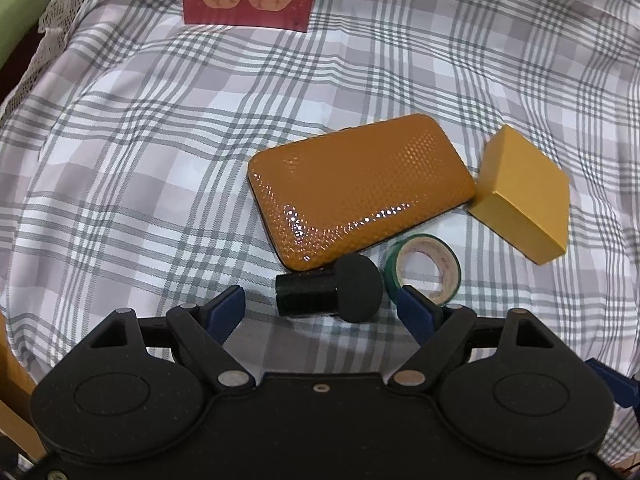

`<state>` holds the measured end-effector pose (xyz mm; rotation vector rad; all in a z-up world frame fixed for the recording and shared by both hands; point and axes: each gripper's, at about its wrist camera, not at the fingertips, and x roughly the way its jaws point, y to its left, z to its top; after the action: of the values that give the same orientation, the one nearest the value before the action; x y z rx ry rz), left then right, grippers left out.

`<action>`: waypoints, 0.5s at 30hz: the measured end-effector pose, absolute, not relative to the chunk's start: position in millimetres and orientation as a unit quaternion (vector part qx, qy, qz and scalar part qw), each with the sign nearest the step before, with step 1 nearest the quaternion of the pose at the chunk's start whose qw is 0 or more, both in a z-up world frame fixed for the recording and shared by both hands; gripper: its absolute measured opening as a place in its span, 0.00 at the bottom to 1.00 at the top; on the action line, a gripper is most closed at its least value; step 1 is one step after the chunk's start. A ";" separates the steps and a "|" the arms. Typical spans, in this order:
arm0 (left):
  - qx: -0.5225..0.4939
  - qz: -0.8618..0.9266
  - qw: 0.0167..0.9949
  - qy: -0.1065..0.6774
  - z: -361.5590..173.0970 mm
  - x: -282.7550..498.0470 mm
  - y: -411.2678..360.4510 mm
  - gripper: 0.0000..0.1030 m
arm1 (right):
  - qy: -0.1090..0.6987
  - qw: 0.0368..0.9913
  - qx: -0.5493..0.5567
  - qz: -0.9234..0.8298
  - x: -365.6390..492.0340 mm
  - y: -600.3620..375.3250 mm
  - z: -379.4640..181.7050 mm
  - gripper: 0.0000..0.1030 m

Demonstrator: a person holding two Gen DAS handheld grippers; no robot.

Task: Organize soft objects
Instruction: 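Grasp the black sponge-tipped brush with the left gripper while the right gripper grasps the green tape roll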

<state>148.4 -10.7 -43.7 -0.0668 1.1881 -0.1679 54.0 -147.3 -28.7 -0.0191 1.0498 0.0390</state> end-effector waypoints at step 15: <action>-0.050 -0.092 0.838 0.536 -30.7 144.6 9.6 0.52 | 0.493 0.869 -0.024 0.040 82.6 -130.8 -40.6 0.82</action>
<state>144.6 9.6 -30.7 -0.1067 1.1336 -0.1956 82.6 -130.8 -40.6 -0.0498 1.0313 0.0845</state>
